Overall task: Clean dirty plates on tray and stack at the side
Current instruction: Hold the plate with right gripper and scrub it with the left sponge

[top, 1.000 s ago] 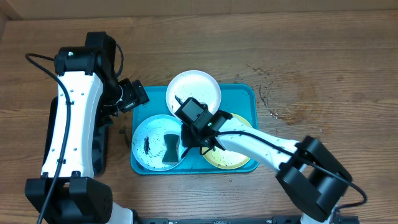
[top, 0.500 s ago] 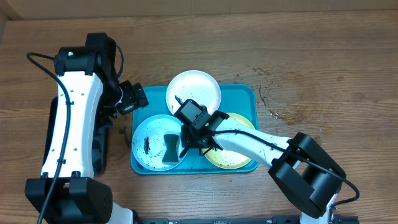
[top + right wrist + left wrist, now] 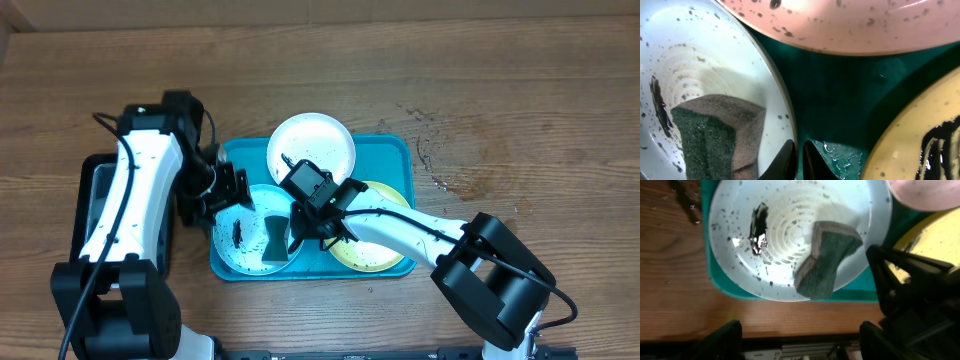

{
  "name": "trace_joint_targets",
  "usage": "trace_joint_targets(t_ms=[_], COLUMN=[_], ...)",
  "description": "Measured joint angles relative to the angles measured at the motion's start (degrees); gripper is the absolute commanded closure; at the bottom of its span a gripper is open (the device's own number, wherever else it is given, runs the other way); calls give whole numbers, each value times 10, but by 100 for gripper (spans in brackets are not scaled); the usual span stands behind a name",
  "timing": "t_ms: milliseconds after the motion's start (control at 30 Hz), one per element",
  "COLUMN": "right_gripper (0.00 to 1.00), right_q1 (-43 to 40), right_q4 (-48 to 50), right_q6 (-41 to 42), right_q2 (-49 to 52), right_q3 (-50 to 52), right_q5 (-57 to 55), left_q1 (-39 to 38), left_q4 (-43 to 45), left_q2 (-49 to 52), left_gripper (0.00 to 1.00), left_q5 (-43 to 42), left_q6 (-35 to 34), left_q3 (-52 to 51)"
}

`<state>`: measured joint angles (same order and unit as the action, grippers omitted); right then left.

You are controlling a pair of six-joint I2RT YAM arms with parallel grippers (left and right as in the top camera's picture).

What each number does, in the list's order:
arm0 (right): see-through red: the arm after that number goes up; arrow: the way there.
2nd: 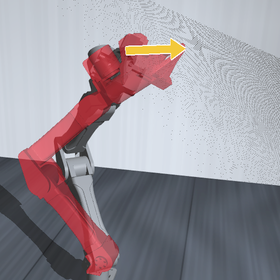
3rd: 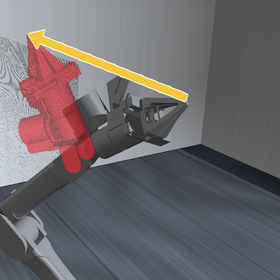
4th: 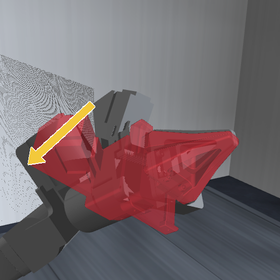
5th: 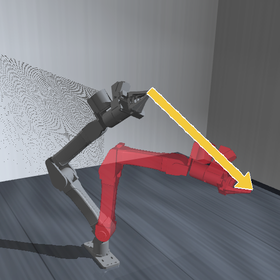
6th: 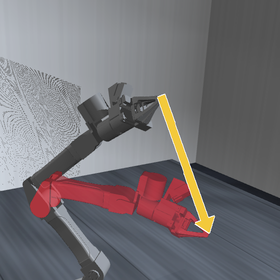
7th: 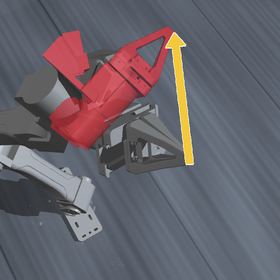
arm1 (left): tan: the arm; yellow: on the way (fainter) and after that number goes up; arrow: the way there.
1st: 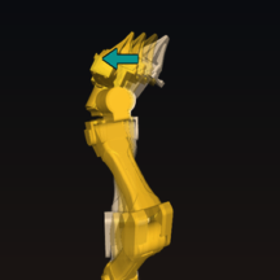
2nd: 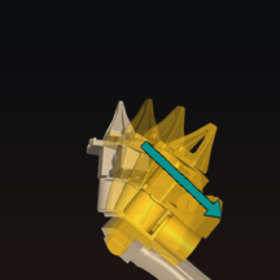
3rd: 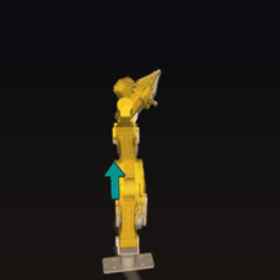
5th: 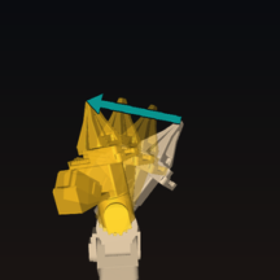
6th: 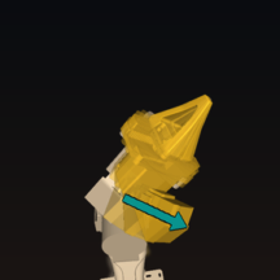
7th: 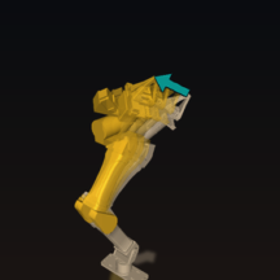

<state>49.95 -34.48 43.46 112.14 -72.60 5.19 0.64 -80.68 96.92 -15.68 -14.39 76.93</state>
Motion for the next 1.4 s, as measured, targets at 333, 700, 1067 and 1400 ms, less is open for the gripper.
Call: trace_joint_targets(t_ms=[333, 700, 1067, 1400], right_gripper=[92, 91, 91, 91], right_q1=[0, 0, 0, 0], right_q4=[1, 1, 0, 2], right_q6=[0, 0, -1, -21], right_q2=[0, 0, 0, 0], right_q3=[0, 0, 0, 0], right_q5=[2, 4, 3, 6], left_q1=[0, -45, -78, -78], left_q4=[110, 197, 207, 267], left_q2=[1, 1, 1, 1], left_gripper=[32, 34, 37, 51], left_q5=[-45, -69, -59, -62], left_q6=[13, 13, 0, -6], left_q3=[-126, -155, -155, -212])
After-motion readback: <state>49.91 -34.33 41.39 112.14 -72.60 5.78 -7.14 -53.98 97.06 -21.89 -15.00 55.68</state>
